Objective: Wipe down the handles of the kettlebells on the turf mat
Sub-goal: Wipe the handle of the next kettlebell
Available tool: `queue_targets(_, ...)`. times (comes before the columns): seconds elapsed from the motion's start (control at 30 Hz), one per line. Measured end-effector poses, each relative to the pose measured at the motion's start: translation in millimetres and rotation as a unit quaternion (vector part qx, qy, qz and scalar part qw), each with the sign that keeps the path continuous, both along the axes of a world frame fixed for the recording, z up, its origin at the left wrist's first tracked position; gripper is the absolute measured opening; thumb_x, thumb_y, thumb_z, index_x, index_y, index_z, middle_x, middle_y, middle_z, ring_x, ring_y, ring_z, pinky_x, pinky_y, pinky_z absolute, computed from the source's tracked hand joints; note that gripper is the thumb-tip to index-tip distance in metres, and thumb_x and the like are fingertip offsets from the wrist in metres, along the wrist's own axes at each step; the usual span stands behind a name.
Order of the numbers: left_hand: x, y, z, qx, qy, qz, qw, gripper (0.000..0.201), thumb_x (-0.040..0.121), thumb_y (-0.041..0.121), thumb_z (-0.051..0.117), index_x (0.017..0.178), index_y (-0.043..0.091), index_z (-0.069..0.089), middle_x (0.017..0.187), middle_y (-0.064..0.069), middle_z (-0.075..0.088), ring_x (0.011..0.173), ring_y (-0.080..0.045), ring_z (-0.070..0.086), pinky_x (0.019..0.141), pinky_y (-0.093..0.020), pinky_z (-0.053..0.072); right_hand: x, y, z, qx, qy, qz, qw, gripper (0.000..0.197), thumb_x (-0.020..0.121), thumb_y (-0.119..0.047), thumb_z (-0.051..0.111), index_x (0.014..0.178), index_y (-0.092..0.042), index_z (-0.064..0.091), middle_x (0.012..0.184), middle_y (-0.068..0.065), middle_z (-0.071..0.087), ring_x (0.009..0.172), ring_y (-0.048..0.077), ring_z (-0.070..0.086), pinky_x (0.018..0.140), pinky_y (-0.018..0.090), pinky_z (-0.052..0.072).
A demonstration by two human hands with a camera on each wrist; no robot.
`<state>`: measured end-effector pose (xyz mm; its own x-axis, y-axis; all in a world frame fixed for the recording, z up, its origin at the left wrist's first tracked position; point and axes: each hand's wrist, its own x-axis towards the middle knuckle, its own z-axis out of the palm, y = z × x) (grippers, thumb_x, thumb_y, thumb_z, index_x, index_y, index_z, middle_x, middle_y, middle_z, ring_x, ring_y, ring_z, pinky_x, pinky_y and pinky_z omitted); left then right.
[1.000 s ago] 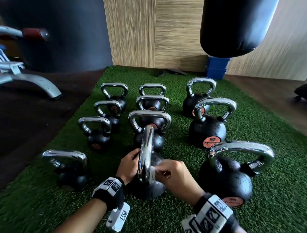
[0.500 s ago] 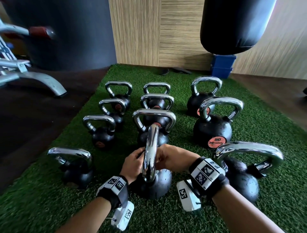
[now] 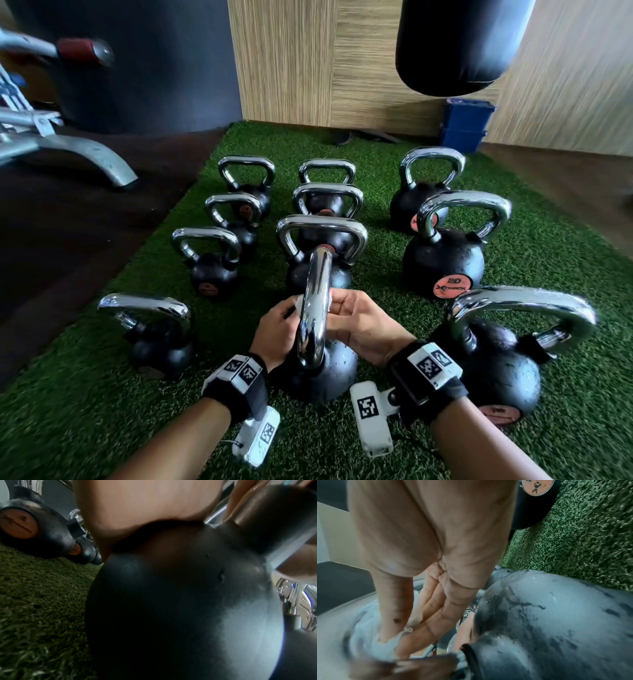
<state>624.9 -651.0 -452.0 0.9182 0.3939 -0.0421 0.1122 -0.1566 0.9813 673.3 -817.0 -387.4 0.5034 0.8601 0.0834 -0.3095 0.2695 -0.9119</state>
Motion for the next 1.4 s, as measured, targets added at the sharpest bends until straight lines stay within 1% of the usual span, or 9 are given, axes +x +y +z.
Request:
queue_targets(0.13,1,0,-3,-0.017,-0.010,0.000,1.000,0.032,0.086,0.035,0.063,0.114,0.026,0.076,0.113,-0.003,0.077,0.112,-0.027,0.070,0.105,-0.053,0.050,-2,11,-1,0.017,0.000,-0.128,0.992,0.027,0.078,0.019,0.065,0.103,0.009,0.061,0.079,0.014,0.074,0.062,0.019,0.071,0.056,0.026,0.058)
queue_targets(0.33,-2,2,0,0.017,-0.019,-0.018,1.000,0.032,0.085,0.037,0.059,0.112,0.033,0.075,0.113,0.005,0.076,0.108,-0.015,0.070,0.103,-0.044,0.052,2,11,3,-0.074,-0.150,-0.240,0.956,0.030,0.071,0.006,0.081,0.094,0.003,0.061,0.086,0.020,0.075,0.068,0.025,0.068,0.063,0.034,0.059)
queue_targets(0.53,1,6,-7,0.030,-0.011,-0.006,0.999,0.020,0.099,0.018,0.062,0.110,0.031,0.073,0.107,-0.001,0.077,0.100,-0.019,0.070,0.096,-0.041,0.053,15,29,3,-0.187,-0.259,-0.415,0.852,0.011,0.079,-0.012,0.074,0.080,-0.017,0.064,0.074,0.004,0.073,0.057,0.008,0.057,0.056,0.029,0.047)
queue_targets(0.63,2,5,-8,0.038,0.000,-0.006,0.999,0.024,0.100,0.019,0.061,0.121,0.025,0.072,0.115,-0.002,0.075,0.110,-0.022,0.069,0.102,-0.045,0.052,13,32,2,-0.218,-0.275,-0.437,0.828,0.012,0.077,-0.016,0.072,0.073,-0.019,0.061,0.067,-0.005,0.071,0.053,0.000,0.055,0.054,0.025,0.046)
queue_targets(0.8,1,5,-7,0.023,0.001,0.004,1.000,0.024,0.100,0.021,0.062,0.115,0.033,0.074,0.112,0.005,0.076,0.107,-0.016,0.070,0.101,-0.044,0.054,19,34,14,-0.268,-0.306,-0.470,0.783,0.020,0.070,-0.028,0.076,0.066,-0.019,0.060,0.062,-0.007,0.067,0.052,0.000,0.052,0.052,0.020,0.044)
queue_targets(1.07,1,4,-7,-0.023,-0.016,-0.007,1.000,0.036,0.088,0.042,0.061,0.119,0.029,0.074,0.116,0.001,0.075,0.112,-0.021,0.069,0.105,-0.048,0.051,31,41,18,-0.350,-0.248,-0.455,0.781,0.013,0.075,-0.016,0.071,0.065,-0.014,0.063,0.059,-0.008,0.061,0.052,-0.001,0.050,0.042,0.007,0.033)
queue_targets(1.13,4,6,-11,0.000,-0.009,-0.009,1.000,0.032,0.098,0.040,0.056,0.123,0.027,0.071,0.125,0.003,0.071,0.118,-0.015,0.064,0.108,-0.035,0.047,30,39,18,-0.357,-0.209,-0.433,0.801,0.014,0.076,-0.011,0.071,0.065,-0.009,0.063,0.049,-0.008,0.061,0.041,-0.003,0.053,0.037,0.007,0.034)
queue_targets(1.23,5,11,-13,0.075,0.010,-0.028,0.997,0.031,0.108,0.031,0.044,0.129,0.027,0.066,0.127,0.010,0.064,0.118,-0.003,0.055,0.090,-0.001,0.035,23,36,22,-0.345,-0.117,-0.364,0.857,0.022,0.075,0.004,0.071,0.067,-0.007,0.054,0.038,-0.004,0.058,0.033,0.006,0.057,0.035,0.019,0.048)
queue_targets(1.4,11,22,-5,0.166,0.024,-0.093,0.981,0.027,0.103,0.017,0.054,0.127,0.023,0.066,0.134,0.007,0.063,0.126,-0.009,0.055,0.111,-0.024,0.038,9,28,31,-0.397,-0.231,-0.328,0.825,0.015,0.079,-0.012,0.073,0.087,-0.006,0.062,0.069,0.006,0.071,0.054,0.021,0.067,0.054,0.034,0.059)
